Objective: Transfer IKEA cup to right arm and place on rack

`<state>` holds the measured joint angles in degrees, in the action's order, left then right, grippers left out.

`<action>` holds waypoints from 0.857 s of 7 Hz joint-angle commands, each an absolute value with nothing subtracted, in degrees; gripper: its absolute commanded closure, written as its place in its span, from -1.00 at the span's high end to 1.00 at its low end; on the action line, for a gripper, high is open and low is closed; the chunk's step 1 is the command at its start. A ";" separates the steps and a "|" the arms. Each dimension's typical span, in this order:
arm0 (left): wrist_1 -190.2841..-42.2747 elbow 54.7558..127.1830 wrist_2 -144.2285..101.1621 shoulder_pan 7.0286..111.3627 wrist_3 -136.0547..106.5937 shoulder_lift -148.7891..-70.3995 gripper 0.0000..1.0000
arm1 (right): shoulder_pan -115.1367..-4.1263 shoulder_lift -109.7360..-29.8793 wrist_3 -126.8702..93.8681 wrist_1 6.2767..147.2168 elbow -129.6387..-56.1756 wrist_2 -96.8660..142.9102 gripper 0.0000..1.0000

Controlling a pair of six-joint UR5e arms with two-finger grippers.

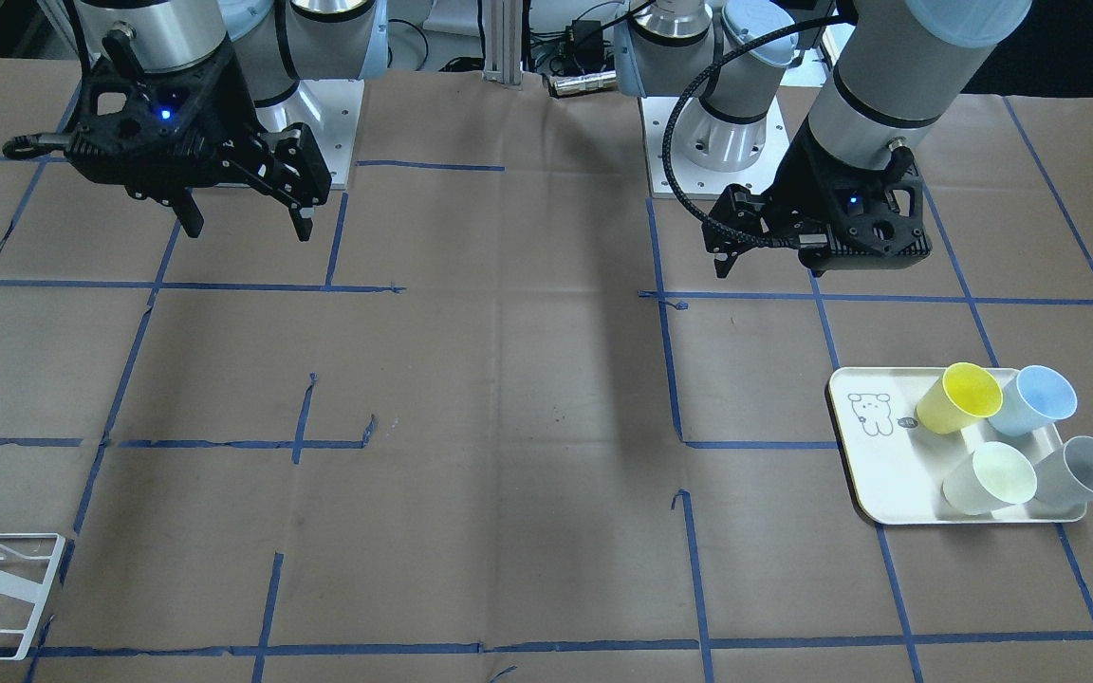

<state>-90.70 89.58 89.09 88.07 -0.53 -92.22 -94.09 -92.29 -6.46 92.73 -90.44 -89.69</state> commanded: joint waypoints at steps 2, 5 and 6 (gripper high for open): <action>-90.70 89.56 89.03 88.07 -0.53 -92.20 1.00 | -93.78 -97.12 -7.03 92.37 -95.97 -89.65 0.99; -90.70 89.56 89.12 88.07 -0.53 -92.20 1.00 | -93.87 -96.86 -7.21 92.02 -96.15 -89.56 0.99; -90.70 89.56 89.21 88.07 -0.53 -92.20 1.00 | -93.95 -97.03 -7.21 92.02 -96.07 -89.56 0.99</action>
